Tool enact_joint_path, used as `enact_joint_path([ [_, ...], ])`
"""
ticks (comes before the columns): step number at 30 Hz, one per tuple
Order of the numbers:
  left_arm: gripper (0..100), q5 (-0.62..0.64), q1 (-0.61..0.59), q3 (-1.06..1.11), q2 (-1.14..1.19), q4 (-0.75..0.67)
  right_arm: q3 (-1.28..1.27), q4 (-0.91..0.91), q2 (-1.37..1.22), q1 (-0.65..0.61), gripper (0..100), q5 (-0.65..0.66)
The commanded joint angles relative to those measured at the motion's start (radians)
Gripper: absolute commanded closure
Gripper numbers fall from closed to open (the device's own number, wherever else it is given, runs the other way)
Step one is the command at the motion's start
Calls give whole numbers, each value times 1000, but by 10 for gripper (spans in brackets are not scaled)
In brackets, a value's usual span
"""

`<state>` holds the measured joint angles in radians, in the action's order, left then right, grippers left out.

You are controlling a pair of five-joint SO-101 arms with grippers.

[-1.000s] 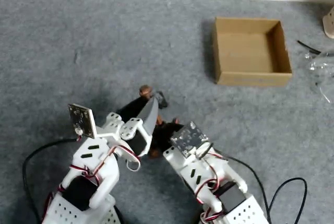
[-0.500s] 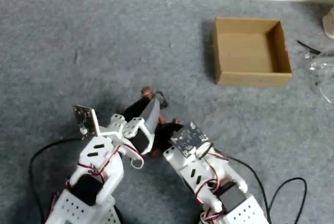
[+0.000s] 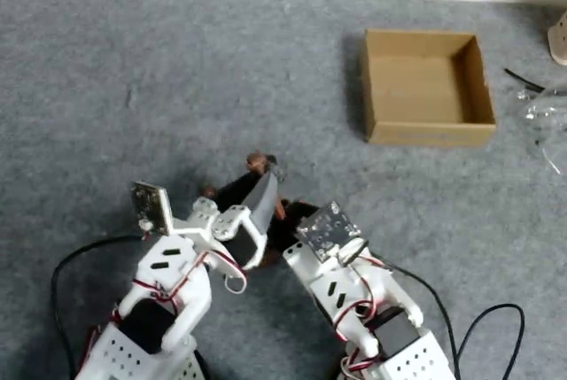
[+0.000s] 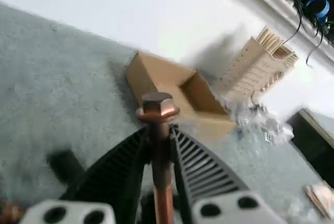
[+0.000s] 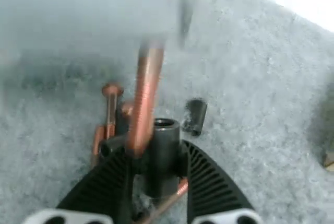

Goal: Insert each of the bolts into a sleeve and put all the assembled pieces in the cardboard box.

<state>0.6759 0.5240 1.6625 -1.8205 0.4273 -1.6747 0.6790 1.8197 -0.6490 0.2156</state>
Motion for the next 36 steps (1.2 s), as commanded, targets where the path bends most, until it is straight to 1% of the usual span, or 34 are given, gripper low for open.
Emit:
enact_joint_path([
  [1, 994, 2, 13, -36, -1, 29, -53, -58, 19, 21, 995, 3],
  [4, 994, 3, -44, -36, -1, 26, -53, -58, 19, 19, 995, 3],
  [6, 994, 3, -65, -28, -1, -5, -53, -58, 19, 19, 995, 3],
  [10, 994, 3, -12, 5, -1, -25, -53, -59, 19, 19, 995, 3],
  [12, 994, 3, -13, 5, -1, -40, -53, -59, 19, 19, 995, 3],
  [17, 994, 5, -113, 7, -1, -117, -53, -56, 19, -28, 995, 9],
  [28, 994, 5, -111, 16, -1, -123, -53, -56, 19, -30, 995, 9],
  [32, 994, 5, -74, 18, -1, -123, -53, -54, 19, -30, 995, 11],
  [36, 994, 3, -70, 18, -1, -123, -53, -54, 19, -30, 995, 11],
])
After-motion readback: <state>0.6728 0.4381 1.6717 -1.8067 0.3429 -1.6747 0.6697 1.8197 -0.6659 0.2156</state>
